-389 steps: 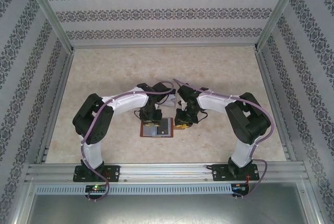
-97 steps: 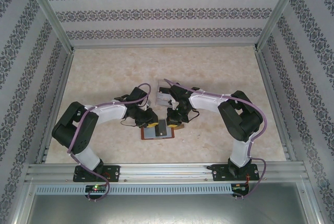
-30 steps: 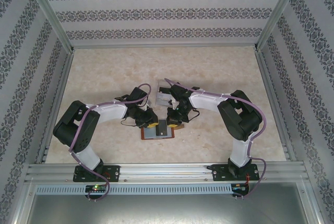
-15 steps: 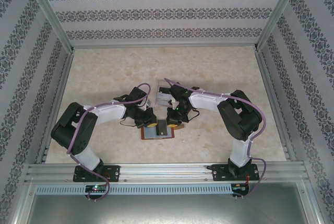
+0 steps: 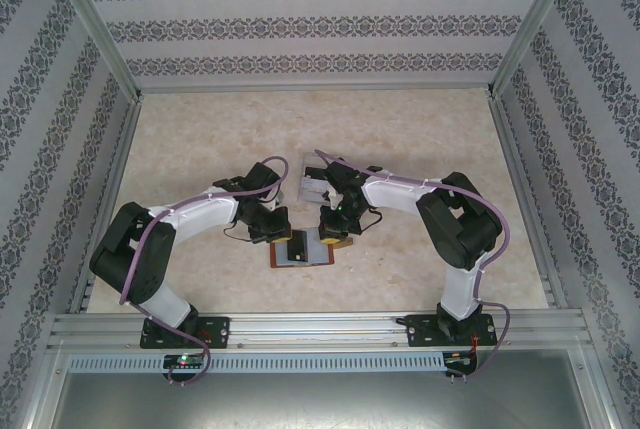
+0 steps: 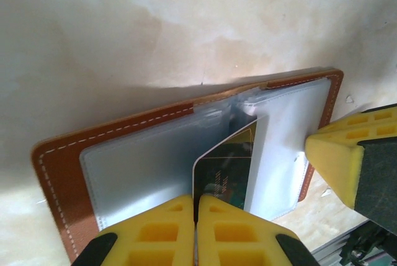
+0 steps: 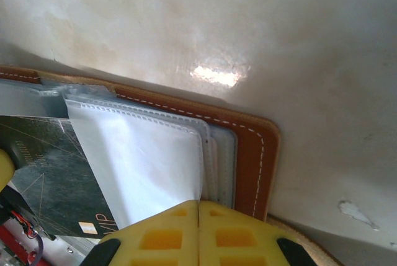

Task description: Take the credit cards out of the card holder

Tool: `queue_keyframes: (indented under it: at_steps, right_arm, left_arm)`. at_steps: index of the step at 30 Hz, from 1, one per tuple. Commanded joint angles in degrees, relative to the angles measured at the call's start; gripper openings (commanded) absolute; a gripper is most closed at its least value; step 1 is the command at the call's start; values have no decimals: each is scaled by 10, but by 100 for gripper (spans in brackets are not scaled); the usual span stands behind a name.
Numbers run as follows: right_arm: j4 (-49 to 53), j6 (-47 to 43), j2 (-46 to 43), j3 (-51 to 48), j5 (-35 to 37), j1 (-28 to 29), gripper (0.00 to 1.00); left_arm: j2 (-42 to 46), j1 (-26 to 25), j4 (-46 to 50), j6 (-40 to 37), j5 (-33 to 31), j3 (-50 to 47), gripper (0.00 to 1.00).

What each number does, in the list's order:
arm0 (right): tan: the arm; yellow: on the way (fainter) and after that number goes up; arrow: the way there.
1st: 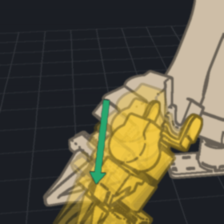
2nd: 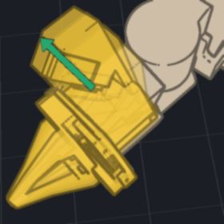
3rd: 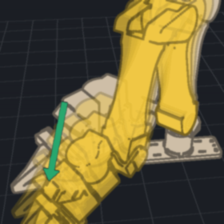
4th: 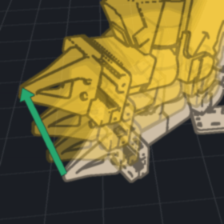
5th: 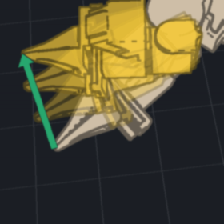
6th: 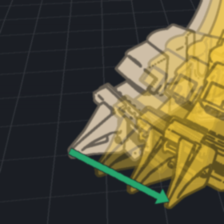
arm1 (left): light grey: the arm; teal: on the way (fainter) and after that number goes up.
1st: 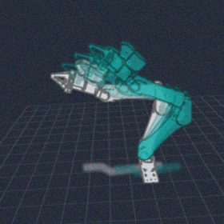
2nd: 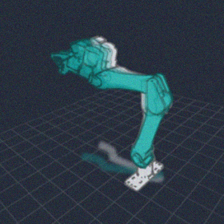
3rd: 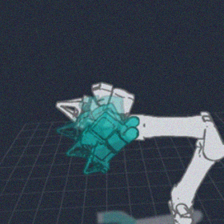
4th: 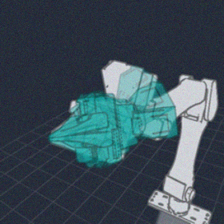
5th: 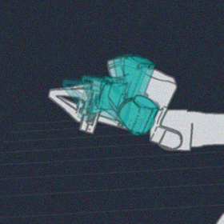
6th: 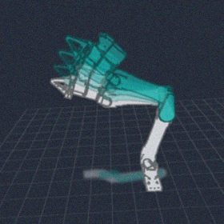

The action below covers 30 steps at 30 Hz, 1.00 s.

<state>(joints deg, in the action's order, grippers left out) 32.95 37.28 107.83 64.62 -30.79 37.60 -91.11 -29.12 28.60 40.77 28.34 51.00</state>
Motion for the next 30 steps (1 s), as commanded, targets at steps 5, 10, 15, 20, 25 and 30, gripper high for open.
queue_keyframes:
  at_steps: [5,10,15,20,25,30]
  right_arm:
    - [11,-9,24,-4,27,-2,8]
    - [11,-9,24,-3,27,-2,8]
    - [11,-10,24,-4,27,-1,8]
    - [11,-11,25,-4,27,-1,8]
    - [12,-10,25,-2,26,-1,8]
    - [12,-10,24,-4,26,-1,8]
  left_arm:
    - [16,6,58,-19,-27,11,7]
    - [19,5,66,-16,-42,15,7]
    - [17,5,71,-13,-46,19,7]
    - [19,6,77,-9,-52,20,7]
    - [18,5,79,-4,-57,21,8]
    - [17,5,65,8,-53,21,8]
